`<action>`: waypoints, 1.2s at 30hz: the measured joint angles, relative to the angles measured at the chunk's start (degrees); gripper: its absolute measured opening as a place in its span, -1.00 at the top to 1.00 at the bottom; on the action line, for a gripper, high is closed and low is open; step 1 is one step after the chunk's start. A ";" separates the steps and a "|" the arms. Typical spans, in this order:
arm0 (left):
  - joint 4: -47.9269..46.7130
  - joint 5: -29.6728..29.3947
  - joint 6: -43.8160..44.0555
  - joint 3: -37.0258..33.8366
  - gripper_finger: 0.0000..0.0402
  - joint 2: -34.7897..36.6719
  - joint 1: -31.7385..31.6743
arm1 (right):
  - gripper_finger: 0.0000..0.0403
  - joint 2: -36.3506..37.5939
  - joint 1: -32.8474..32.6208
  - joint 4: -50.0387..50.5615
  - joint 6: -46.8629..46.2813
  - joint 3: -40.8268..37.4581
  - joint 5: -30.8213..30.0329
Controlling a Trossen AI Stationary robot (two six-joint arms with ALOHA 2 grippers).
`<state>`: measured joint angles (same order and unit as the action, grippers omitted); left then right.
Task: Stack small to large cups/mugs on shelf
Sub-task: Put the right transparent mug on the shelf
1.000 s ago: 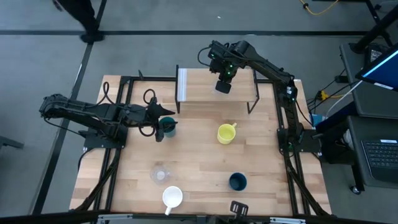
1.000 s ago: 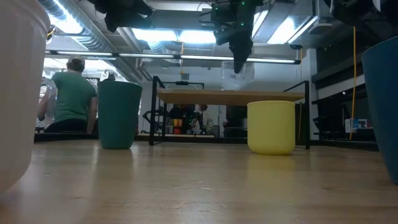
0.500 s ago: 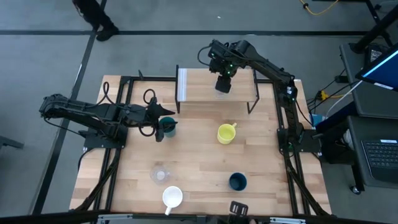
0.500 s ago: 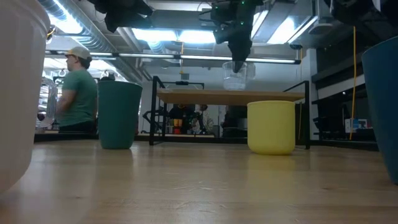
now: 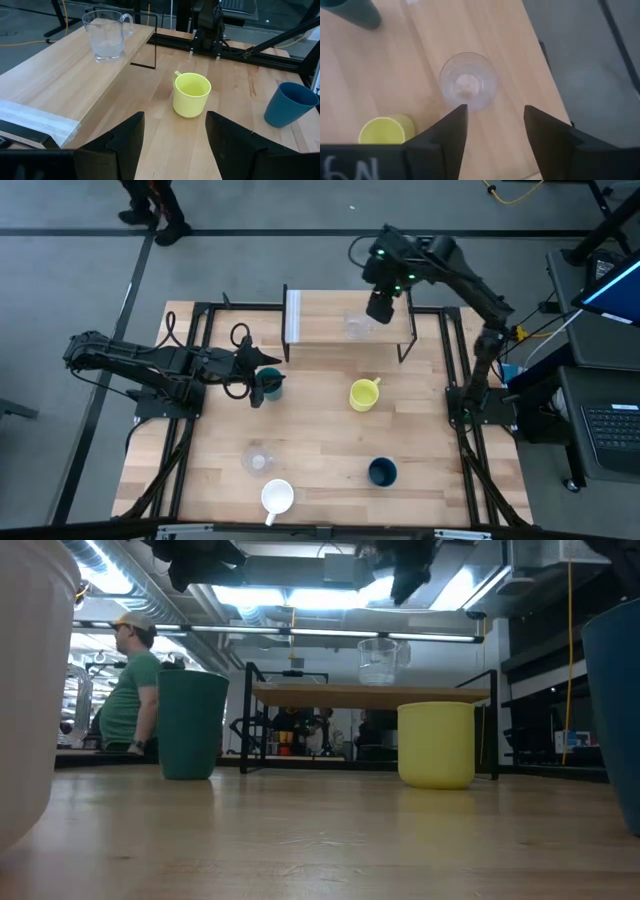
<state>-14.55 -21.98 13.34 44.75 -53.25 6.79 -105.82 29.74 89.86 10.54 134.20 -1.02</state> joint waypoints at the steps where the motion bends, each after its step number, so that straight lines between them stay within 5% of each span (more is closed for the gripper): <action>1: -0.02 0.00 0.00 0.00 -0.03 0.00 -0.02 | 0.02 1.44 0.00 0.05 -0.76 -0.94 0.10; 7: -0.02 -0.02 0.00 0.00 -0.03 0.00 -0.02 | 0.02 14.54 -0.01 -2.70 -4.72 -16.01 0.11; 14: -0.02 -0.02 0.00 0.00 -0.03 0.00 -0.02 | 0.02 34.11 -1.15 -34.10 -10.12 -49.48 0.12; 19: -0.02 -0.03 0.00 0.00 -0.03 0.00 -0.01 | 0.02 39.38 -1.55 -47.68 -10.35 -65.86 0.19; 36: -0.02 -0.04 0.02 0.00 -0.03 0.00 -0.02 | 0.02 39.67 -1.55 -62.29 -7.34 -79.62 3.95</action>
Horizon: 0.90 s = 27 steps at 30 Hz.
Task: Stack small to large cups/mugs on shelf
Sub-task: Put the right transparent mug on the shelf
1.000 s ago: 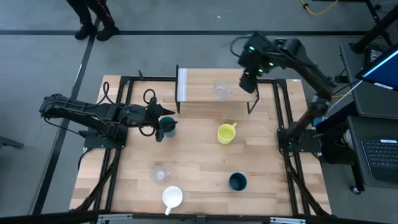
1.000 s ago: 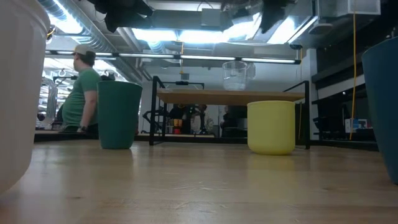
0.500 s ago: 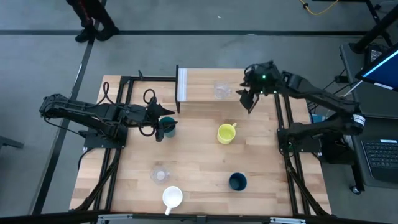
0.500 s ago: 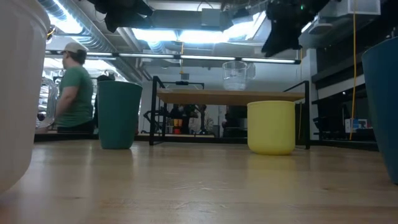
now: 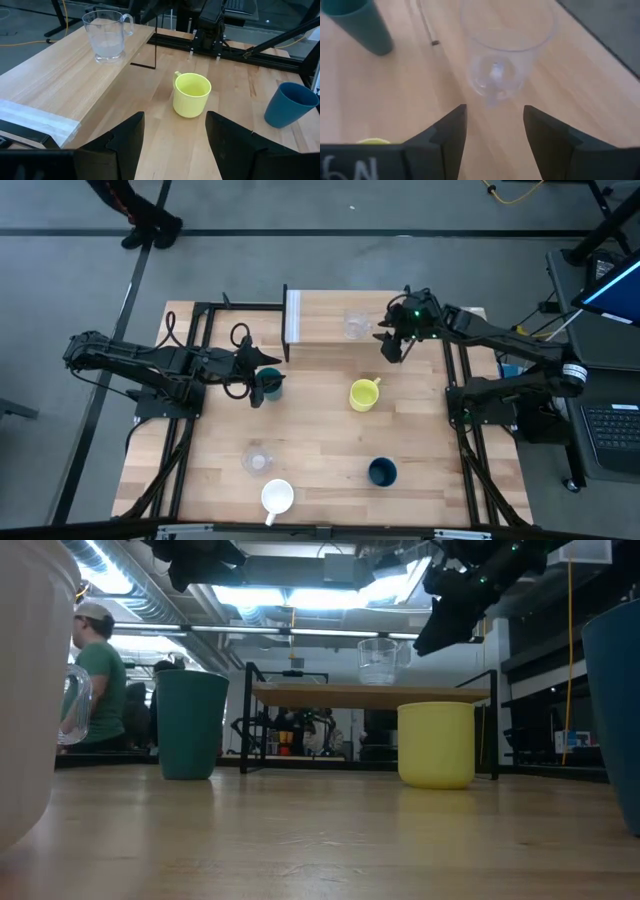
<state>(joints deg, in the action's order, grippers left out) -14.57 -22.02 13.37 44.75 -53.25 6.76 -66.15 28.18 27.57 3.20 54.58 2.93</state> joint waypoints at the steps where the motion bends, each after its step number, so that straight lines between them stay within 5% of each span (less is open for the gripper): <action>1: 0.02 0.01 0.02 0.00 -0.03 0.00 0.01 | 0.02 -0.11 0.00 -0.53 0.05 -0.28 1.03; 21: 0.02 0.02 0.20 0.00 -0.03 0.00 0.01 | 0.02 -3.60 0.02 -8.08 1.57 -1.63 -1.38; 27: 0.02 0.00 0.17 0.00 -0.03 0.00 0.02 | 0.18 -3.91 0.02 -8.63 1.53 -1.63 -3.23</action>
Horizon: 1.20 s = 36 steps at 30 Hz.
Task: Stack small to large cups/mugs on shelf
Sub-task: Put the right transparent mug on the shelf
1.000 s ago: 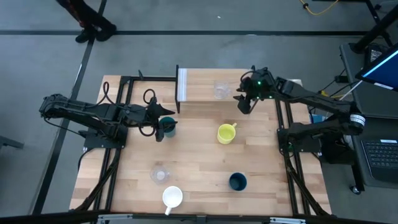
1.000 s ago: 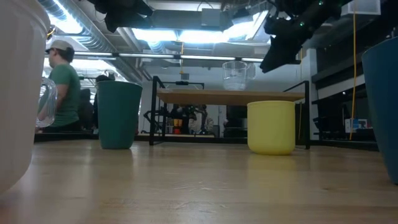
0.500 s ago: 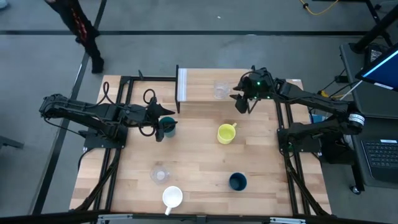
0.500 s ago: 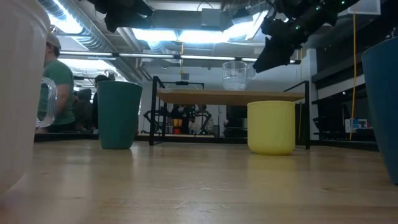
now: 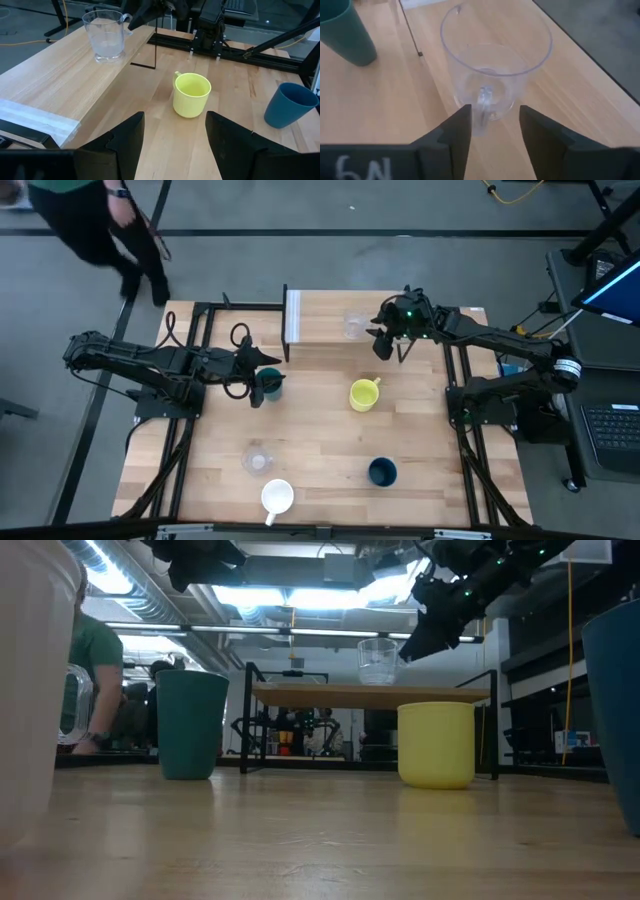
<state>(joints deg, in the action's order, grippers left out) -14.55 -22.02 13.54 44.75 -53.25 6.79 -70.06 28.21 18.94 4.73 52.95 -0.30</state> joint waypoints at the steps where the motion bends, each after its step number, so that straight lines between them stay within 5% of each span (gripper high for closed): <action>1: 0.00 0.01 -0.01 0.00 -0.03 0.00 -0.01 | 0.22 0.00 0.00 0.00 0.02 0.00 -0.21; 15: 0.00 0.01 -0.07 0.00 -0.03 0.00 -0.02 | 0.87 0.02 0.00 -1.66 1.69 0.02 -0.17; 26: 0.00 0.00 -0.07 0.00 -0.03 0.00 -0.02 | 0.86 0.02 0.02 -6.17 1.80 0.58 1.63; 36: 0.00 0.01 -0.10 0.00 -0.03 0.00 -0.02 | 0.88 -4.74 0.02 -6.85 4.43 12.31 4.55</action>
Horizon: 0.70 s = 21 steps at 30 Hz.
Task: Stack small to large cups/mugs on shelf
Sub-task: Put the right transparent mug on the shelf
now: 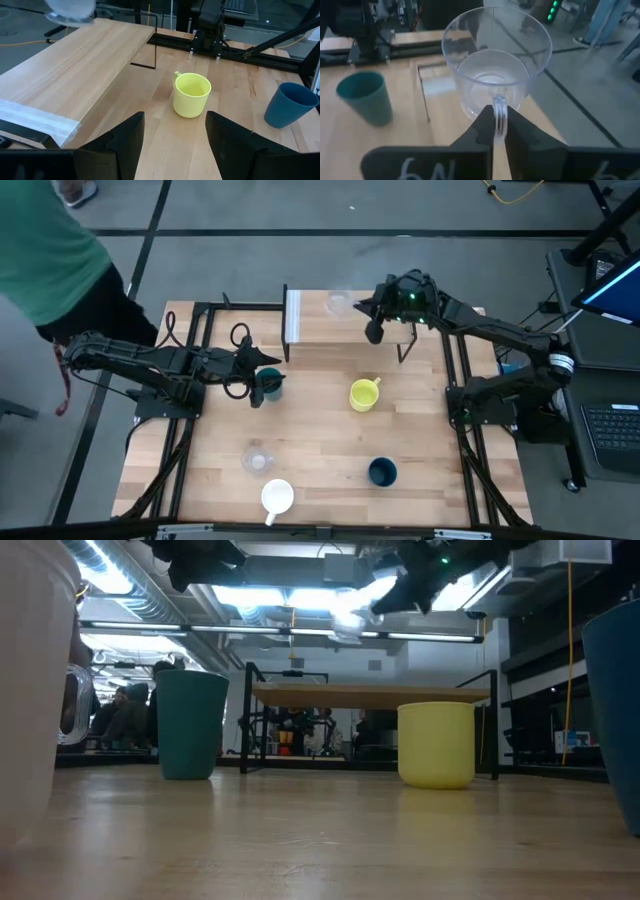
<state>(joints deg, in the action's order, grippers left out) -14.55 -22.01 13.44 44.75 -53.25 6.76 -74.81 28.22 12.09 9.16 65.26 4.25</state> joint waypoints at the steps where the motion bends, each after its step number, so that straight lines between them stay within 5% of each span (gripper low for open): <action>1: 0.00 0.01 -0.01 0.00 -0.03 0.00 0.02 | 0.88 -1.45 -0.02 0.17 0.20 1.94 0.01; 11: 0.00 0.01 0.02 0.00 -0.03 0.00 0.01 | 0.88 -19.27 0.21 10.33 4.07 22.35 1.50; 21: 0.00 0.01 0.04 0.00 -0.03 0.00 0.02 | 0.88 -32.04 2.74 15.21 6.33 32.42 7.61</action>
<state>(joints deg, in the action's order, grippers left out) -14.55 -22.00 13.48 44.75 -53.25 6.78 -106.84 30.96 27.30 15.49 97.68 11.87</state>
